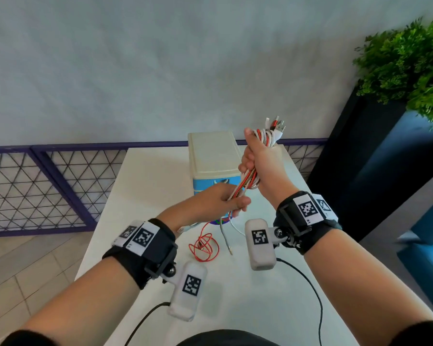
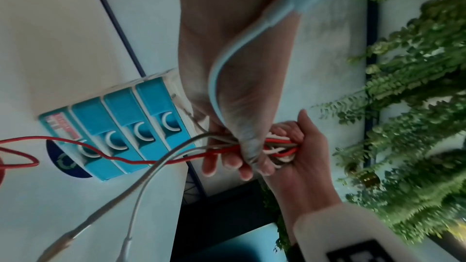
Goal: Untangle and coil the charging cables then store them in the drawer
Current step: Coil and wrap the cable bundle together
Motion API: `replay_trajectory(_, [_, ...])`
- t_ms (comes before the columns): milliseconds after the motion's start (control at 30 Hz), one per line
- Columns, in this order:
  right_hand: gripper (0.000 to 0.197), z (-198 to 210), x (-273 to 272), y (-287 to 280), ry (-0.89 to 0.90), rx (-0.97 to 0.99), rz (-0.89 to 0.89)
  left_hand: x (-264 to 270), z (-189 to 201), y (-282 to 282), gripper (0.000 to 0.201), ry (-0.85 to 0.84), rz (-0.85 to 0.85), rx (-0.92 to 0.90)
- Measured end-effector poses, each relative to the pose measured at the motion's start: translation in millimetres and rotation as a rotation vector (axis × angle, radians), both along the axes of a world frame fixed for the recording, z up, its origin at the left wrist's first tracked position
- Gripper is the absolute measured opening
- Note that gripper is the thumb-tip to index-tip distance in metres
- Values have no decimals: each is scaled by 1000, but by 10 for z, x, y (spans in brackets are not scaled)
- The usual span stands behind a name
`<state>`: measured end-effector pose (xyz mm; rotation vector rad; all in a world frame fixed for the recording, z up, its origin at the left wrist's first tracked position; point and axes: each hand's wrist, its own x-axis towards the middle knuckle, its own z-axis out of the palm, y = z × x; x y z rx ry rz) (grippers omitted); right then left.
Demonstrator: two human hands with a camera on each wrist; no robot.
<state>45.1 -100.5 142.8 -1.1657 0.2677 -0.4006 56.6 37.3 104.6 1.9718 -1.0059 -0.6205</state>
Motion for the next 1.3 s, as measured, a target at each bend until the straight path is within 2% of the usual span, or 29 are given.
replay_trajectory(133, [37,-8,-45,-106,5,115,4,38,7,63,29,90,-44,-37])
replay_trajectory(267, [37,-24,-74,-184,3,196,20,67,-44,140,37,75,-101,73])
replay_trajectory(367, [37,-32,-87,-275,17,227,40,89,-111,215,39,167,-89,63])
replay_trajectory(600, [38,-37,-136,-306,60,248,215,162,-170,322,42,335,-147,131])
replay_trajectory(700, [35,-43,-170,-334,119,165,295,247,-212,346,35,170,-34,161])
replay_trajectory(767, [31,-69,-172,-353,195,17,339,276,-211,313,29,-45,61,166])
replay_trajectory(867, [20,-80,-178,-327,310,-252,385,281,-163,269,20,-473,94,205])
replay_trajectory(900, [17,-82,-178,-309,330,-291,395,281,-135,261,18,-602,96,197])
replay_trajectory(967, [18,-106,-171,-272,372,-304,444,267,-73,254,15,-744,128,147])
replay_trajectory(1067, [35,-157,-193,-196,448,-342,595,266,-24,244,11,-837,137,50])
replay_trajectory(1100, [37,-169,-208,-167,450,-300,659,264,-11,242,10,-834,125,26])
replay_trajectory(1200, [34,-203,-236,-124,462,-107,777,277,2,234,8,-780,102,-43])
replay_trajectory(1300, [35,-277,-260,-106,446,-69,834,269,3,255,12,-673,108,-36])
